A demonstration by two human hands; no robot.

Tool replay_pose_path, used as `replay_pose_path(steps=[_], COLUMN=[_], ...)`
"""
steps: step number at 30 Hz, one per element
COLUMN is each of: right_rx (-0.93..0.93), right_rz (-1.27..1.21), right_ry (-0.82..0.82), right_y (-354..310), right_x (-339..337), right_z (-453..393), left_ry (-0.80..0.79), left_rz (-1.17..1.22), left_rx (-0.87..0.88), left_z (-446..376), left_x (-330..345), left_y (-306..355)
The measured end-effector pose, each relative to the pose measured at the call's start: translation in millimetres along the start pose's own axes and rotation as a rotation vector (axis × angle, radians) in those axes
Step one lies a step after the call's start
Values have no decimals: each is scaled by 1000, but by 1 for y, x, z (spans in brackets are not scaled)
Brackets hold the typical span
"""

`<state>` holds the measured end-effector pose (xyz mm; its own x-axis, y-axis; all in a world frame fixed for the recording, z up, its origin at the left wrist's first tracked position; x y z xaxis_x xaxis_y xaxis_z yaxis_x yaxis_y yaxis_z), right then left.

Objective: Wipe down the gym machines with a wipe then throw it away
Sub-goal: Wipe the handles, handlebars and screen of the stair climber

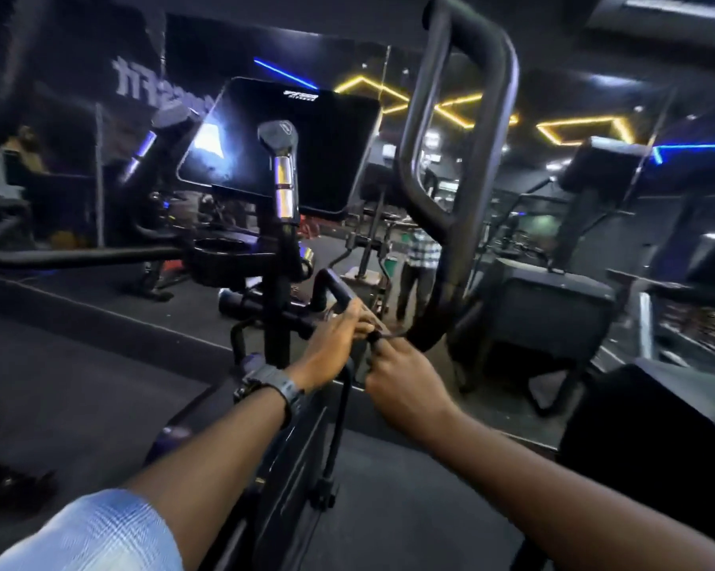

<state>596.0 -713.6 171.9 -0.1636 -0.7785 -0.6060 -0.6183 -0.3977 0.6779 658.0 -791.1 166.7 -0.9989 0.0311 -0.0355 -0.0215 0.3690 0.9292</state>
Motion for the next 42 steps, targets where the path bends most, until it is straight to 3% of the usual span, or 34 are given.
replay_pose_path(steps=[3,8,10,14,18,23,26,30,34,38,40,42], right_rx=[10,78,99,337,527,309,309,368,227,160,216,268], right_rz=[17,78,107,90,-20,-30,-17,35,-1,-23,41,48], right_ry=[-50,234,230,287,406,319,351,350,303,274,291,312], right_y=[0,50,81,174,216,169,209,261,220,221,250,268], right_x=[14,-48,-72,-118,-131,-115,-125,-136,-116,-119,-133,-139], right_z=[-13,1,12,-1,-17,8,-21,-69,-39,-37,-61,-75], left_ry=[-6,7,-37,-189,-141,-62,42,246,424,346,234,188], left_rz=[12,-61,-63,62,198,433,499,255,-273,-827,-999,-1023], left_rx=[-5,-12,2,-12,14,-58,-61,158,493,1004,1116,1159], left_z=[-7,-9,-8,-8,-24,-55,-71,-92,-91,-75,-76,-76], left_x=[-3,-3,6,49,74,63,49,27,17,40,47,43], left_y=[-5,-13,-3,42,89,115,123,147,186,212,209,209])
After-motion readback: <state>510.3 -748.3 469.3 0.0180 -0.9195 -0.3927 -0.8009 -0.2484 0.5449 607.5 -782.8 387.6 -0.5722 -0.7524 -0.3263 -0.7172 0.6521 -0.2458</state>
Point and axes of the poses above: each hand's wrist, its own z-axis away from the middle knuckle, its own x-axis out of the palm, y = z × x, the point moved 8 cm from there along -z, towards the middle knuckle, and after that the axes turned 8 degrees about y, right-handed, at the moved point
